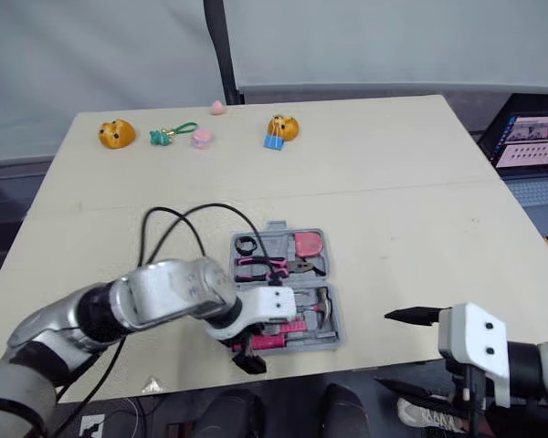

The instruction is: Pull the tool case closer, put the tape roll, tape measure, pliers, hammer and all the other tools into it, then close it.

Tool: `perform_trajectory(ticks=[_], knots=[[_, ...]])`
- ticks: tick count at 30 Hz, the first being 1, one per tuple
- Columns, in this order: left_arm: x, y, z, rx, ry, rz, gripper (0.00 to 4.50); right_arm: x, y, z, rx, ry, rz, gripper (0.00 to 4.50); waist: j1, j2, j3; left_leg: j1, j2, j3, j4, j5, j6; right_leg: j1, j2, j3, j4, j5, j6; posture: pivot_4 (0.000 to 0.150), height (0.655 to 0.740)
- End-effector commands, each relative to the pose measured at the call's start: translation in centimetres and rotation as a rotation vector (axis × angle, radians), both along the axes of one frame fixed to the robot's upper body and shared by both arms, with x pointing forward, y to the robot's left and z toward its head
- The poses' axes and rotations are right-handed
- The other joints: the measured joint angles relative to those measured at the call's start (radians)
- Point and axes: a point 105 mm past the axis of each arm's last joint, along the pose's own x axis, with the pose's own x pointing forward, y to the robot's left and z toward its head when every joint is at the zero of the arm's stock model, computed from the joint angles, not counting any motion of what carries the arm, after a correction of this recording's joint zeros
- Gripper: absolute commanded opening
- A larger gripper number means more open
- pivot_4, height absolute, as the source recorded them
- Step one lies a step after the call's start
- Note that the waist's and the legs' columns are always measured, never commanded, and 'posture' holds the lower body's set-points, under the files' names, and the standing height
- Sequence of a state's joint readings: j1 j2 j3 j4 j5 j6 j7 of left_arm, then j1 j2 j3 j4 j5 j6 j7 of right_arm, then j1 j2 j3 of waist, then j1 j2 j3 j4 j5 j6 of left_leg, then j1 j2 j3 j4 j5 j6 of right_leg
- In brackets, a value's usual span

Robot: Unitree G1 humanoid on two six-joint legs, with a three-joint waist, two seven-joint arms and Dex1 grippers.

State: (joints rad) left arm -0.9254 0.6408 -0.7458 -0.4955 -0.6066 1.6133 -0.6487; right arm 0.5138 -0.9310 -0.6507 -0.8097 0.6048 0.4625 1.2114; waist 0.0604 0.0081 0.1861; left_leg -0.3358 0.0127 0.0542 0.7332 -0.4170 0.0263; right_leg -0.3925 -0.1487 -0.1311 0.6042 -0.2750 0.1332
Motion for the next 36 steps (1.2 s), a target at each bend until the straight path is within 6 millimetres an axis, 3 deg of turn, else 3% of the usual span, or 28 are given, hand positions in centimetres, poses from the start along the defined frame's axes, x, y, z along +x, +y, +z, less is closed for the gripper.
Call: perform_trajectory(ticks=[1,4,10,11,14,21,29,36], knots=[[-0.3,0.1,1.7,-0.113,0.006,0.015,4.47,0.2,0.2,0.2,0.01,-0.022,0.01,4.5,-0.007,0.0,0.0,0.0,0.0,0.0,0.0,0.0,0.0,0.0,0.0,0.0,0.0,0.0,0.0,0.15,0.7155],[0.1,0.5,2.3,-0.21,-0.025,0.071,3.65,0.4,0.3,0.2,0.012,-0.026,0.014,4.5,-0.01,-0.001,0.001,-0.001,0.0,0.0,-0.001,0.0,0.0,0.0,0.0,-0.001,-0.002,0.0,0.0,0.15,0.7155],[-0.7,1.4,3.2,-0.537,-0.035,0.083,0.4,0.7,0.4,0.2,0.021,-0.034,0.016,4.5,-0.012,0.0,0.001,0.0,0.001,-0.001,-0.002,0.0,0.0,0.0,0.0,-0.001,-0.002,0.0,0.0,0.15,0.7155],[-0.8,1.7,3.3,-0.591,-0.033,0.096,0.03,0.7,0.4,0.2,0.024,-0.035,0.014,4.5,-0.012,0.0,0.002,0.0,0.001,-0.001,-0.002,0.0,0.0,0.0,0.0,-0.001,-0.003,0.0,0.0,0.15,0.7155],[-0.9,2.6,3.2,-0.685,-0.056,0.113,0.03,0.8,0.3,0.2,0.029,-0.036,0.008,4.5,-0.009,0.0,0.002,0.0,0.001,-0.001,-0.001,0.0,-0.001,0.0,0.0,-0.001,-0.006,0.0,0.0,0.15,0.7155],[-0.9,4.7,-0.4,-0.761,-0.209,-0.022,0.03,1.1,0.4,0.2,0.061,-0.05,-0.013,4.5,-0.01,0.004,0.002,0.001,0.001,0.0,-0.002,-0.001,-0.002,-0.001,0.0,-0.001,-0.007,0.0,-0.001,0.15,0.7155],[-1.2,3.6,-3.3,-0.777,-0.252,-0.107,0.03,0.7,1.2,0.5,0.114,-0.043,-0.013,4.5,-0.011,0.005,0.002,0.0,0.001,0.0,-0.004,-0.001,-0.001,-0.001,0.0,-0.001,-0.007,0.0,0.0,0.15,0.7155],[-1.2,2.2,-4.1,-0.769,-0.267,-0.141,0.03,0.2,1.2,0.2,0.11,-0.032,-0.025,4.5,-0.01,0.005,0.002,0.0,0.001,0.001,-0.004,-0.001,-0.001,-0.001,0.0,-0.001,-0.007,0.001,0.0,0.15,0.7155]])
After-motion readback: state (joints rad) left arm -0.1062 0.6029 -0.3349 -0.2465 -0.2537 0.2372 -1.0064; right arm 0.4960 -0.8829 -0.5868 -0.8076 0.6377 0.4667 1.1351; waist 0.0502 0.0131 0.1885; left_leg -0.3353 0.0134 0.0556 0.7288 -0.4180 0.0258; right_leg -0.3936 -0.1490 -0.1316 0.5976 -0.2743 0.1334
